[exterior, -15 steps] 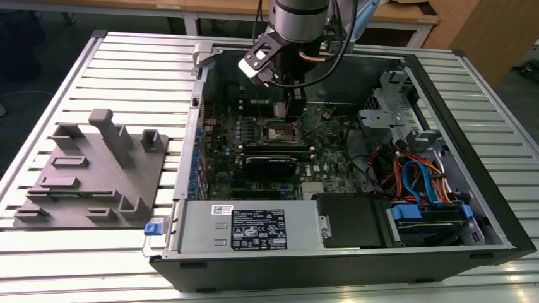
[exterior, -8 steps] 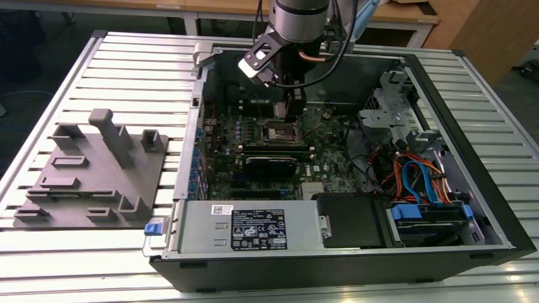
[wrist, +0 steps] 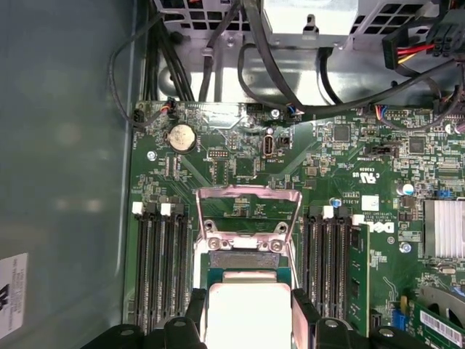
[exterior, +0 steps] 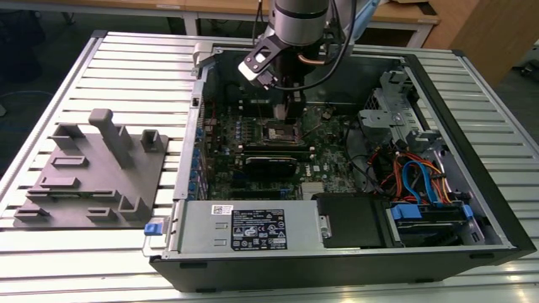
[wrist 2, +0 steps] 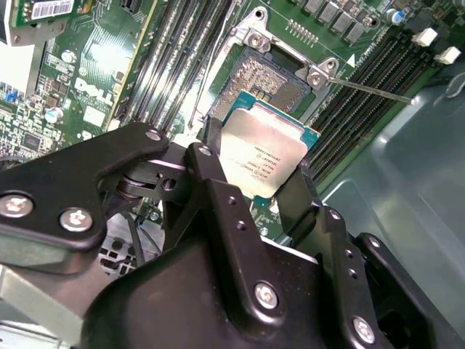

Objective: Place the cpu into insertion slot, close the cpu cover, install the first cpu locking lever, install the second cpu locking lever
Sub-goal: 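Place the cpu into insertion slot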

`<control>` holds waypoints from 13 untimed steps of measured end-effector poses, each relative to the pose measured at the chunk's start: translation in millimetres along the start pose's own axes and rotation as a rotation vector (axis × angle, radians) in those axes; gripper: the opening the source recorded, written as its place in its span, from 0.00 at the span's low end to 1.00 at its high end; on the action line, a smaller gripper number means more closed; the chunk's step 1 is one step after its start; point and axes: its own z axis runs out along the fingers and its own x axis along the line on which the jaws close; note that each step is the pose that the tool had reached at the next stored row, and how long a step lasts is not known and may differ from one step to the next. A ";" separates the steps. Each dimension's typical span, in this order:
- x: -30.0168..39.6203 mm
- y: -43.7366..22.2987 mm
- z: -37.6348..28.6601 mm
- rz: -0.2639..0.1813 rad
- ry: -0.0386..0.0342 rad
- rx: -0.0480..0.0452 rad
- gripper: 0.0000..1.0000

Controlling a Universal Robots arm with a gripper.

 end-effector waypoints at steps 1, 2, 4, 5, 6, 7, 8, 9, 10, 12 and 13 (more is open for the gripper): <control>0.1 0.0 1.8 0.000 -0.0011 0.0001 0.54; 0.2 -0.1 3.5 0.000 -0.0013 0.0002 0.54; 0.3 -0.3 7.1 0.000 -0.0013 0.0001 0.54; 0.3 -0.4 9.0 0.000 -0.0011 0.0000 0.54; 0.4 -0.5 10.8 0.001 -0.0010 0.0000 0.54; 0.5 -0.6 12.8 0.001 -0.0011 0.0000 0.54; 0.5 -0.7 14.5 0.001 -0.0013 0.0001 0.54; 0.5 -0.8 16.3 0.002 -0.0012 0.0000 0.54; 0.5 -0.9 18.1 0.003 -0.0013 0.0000 0.54; 0.4 -1.1 21.7 0.005 -0.0014 0.0000 0.54; 0.3 -1.3 23.6 0.006 -0.0015 0.0000 0.54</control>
